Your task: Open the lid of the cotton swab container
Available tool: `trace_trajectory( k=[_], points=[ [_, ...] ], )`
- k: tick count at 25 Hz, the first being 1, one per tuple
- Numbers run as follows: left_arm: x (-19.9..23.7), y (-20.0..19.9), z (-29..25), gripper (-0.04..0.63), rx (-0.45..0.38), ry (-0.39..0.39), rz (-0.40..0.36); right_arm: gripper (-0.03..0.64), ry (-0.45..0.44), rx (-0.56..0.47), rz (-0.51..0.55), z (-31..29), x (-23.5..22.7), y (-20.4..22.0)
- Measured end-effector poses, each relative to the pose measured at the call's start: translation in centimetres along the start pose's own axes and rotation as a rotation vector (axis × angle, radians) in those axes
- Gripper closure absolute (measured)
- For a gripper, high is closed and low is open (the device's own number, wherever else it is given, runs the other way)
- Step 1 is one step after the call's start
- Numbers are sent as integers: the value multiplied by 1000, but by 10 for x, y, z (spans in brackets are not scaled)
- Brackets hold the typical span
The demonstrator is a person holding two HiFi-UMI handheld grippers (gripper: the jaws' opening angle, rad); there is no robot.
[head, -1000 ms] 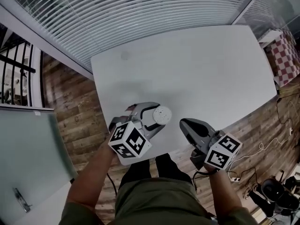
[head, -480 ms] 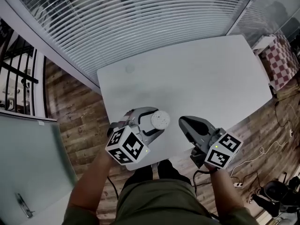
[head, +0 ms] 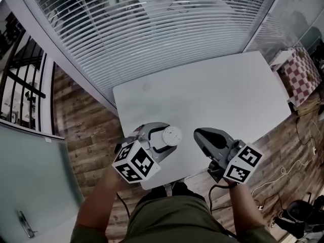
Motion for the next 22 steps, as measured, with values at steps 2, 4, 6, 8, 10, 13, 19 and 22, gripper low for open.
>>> trace_trajectory(
  k=[2, 4, 6, 8, 10, 13, 19, 22],
  points=[
    [3, -2, 7, 336, -1, -8, 11, 604, -33, -1, 24, -3, 9, -6],
    [5, -5, 11, 336, 0, -14, 21, 603, -68, -2, 47, -5, 18, -13],
    [7, -9, 16, 336, -4, -19, 31, 603, -92, 1, 72, -8, 25, -19],
    [8, -11, 21, 336, -3, -24, 35, 601, -108, 18, 101, -11, 32, -23],
    [9, -13, 24, 336, 3, -26, 34, 600, -125, 38, 132, -14, 39, -28],
    [12, -17, 27, 336, 9, -26, 40, 599, -152, 68, 179, -17, 47, -34],
    [19, -26, 33, 336, 6, -20, 47, 557, -201, 142, 290, -30, 66, -47],
    [23, -29, 37, 336, 5, -15, 38, 518, -226, 182, 345, -39, 76, -52]
  ],
)
Point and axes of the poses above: the fingertips, and each gripper's own axes: z backward along the fingers, x to its left, y out of its underside, the point moved 4 cm from there along z, backward along the fingers, and after that the axes turned 11 degrees about -z, right-handed, at the moved point
